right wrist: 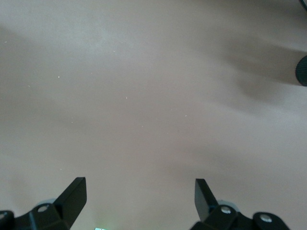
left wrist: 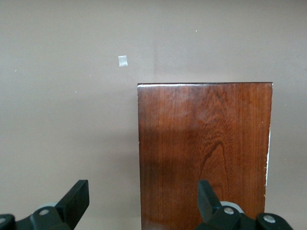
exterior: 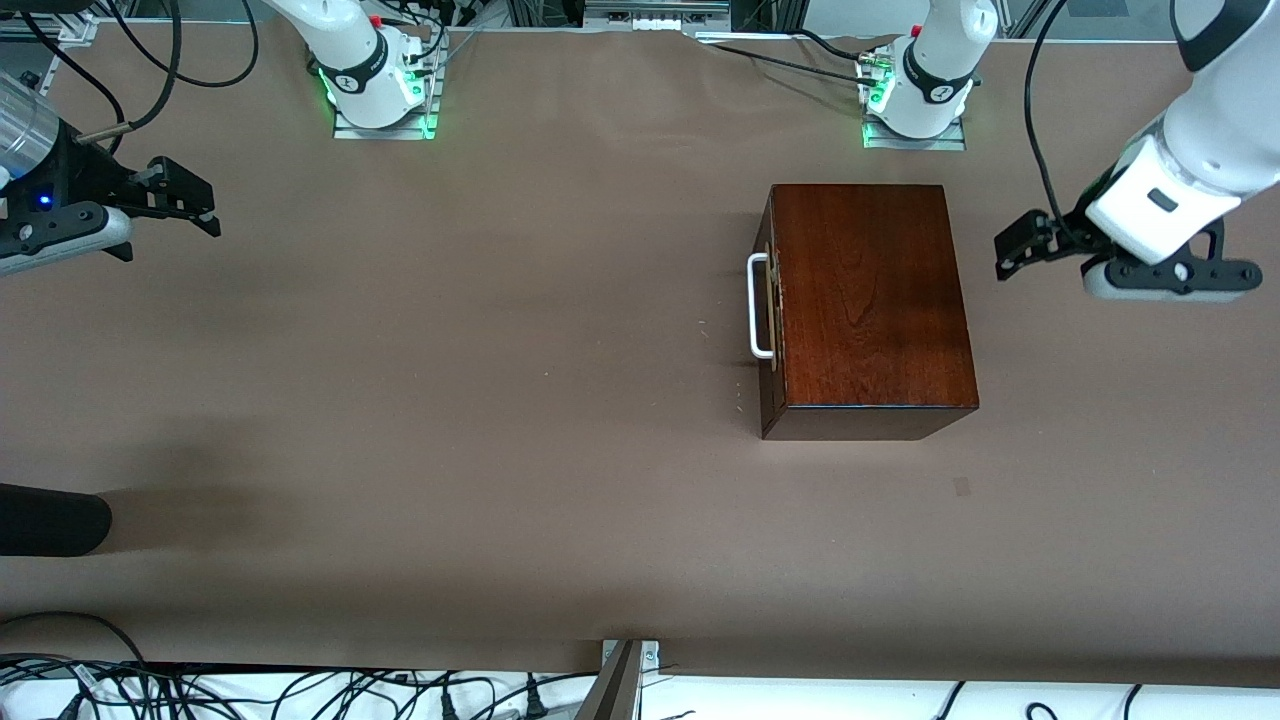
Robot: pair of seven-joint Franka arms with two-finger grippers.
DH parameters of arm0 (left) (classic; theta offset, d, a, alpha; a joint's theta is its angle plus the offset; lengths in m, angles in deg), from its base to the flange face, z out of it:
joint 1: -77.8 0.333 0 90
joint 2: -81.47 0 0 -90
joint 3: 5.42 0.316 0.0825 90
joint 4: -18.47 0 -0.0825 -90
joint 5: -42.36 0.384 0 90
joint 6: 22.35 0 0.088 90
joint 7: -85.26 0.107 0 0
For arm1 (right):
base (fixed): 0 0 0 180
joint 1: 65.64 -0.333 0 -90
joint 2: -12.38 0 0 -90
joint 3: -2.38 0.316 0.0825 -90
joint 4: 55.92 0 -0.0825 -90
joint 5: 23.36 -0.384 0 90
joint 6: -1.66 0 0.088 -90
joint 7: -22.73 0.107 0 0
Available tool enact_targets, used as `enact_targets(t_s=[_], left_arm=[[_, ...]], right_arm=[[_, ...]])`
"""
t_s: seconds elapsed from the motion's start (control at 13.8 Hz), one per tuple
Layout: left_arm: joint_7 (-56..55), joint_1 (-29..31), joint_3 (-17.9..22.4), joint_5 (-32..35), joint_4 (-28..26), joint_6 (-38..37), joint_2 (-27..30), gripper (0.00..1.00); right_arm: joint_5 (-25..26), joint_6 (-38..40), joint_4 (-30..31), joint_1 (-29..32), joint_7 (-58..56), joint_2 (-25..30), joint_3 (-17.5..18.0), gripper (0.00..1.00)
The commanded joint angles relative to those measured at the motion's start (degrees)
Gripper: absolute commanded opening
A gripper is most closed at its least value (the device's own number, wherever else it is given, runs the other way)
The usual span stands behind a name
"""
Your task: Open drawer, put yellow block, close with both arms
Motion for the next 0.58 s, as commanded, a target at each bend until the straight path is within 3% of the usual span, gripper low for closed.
enact_targets(t_s=[0.0,0.51], left_arm=[[-0.7,0.3,-0.1,-0.8,-1.7,1.4,0.9,1.0],[-0.6,0.7,0.1,-0.9,1.3,-0.8,-1.4,1.0]], right_arm=[[0.6,1.1,-0.8,-0.3,0.8,0.3,0.0,1.0],[0.6,1.1,-0.8,-0.3,0.8,0.3,0.1,1.0]])
